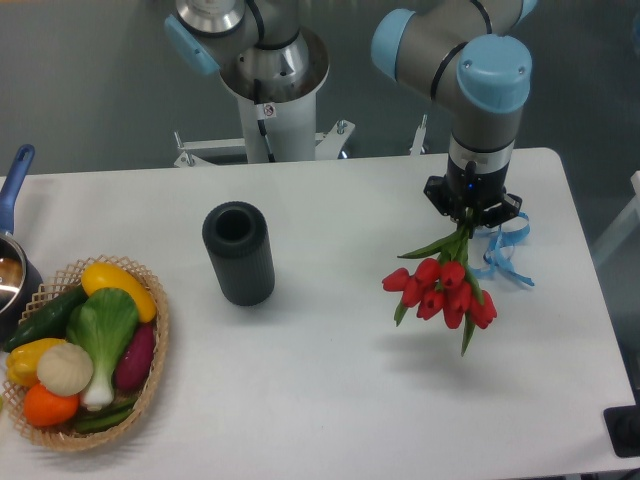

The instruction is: Insert the flowers into the vase

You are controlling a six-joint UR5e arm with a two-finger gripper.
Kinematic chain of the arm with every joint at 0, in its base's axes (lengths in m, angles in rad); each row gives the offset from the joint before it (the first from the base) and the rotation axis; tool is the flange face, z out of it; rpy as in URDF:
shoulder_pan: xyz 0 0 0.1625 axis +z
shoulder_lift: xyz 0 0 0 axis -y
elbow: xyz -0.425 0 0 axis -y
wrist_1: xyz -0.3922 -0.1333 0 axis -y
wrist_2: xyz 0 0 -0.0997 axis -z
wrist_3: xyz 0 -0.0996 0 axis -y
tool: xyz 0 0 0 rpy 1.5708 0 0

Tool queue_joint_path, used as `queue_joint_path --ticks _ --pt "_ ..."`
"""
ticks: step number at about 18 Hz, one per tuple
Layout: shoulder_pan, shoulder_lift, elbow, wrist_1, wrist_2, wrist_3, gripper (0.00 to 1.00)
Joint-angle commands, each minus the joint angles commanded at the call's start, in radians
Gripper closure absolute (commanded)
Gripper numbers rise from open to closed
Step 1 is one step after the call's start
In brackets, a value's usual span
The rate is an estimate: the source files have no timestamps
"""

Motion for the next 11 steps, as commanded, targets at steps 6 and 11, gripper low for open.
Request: queue_joint_path --ticks 6,11 --pt "0.018 -0.006 0.006 0.005 -0.002 0.003 0.98" --pt "0.031 -0.002 0.006 0.012 -0.027 0.003 1.00"
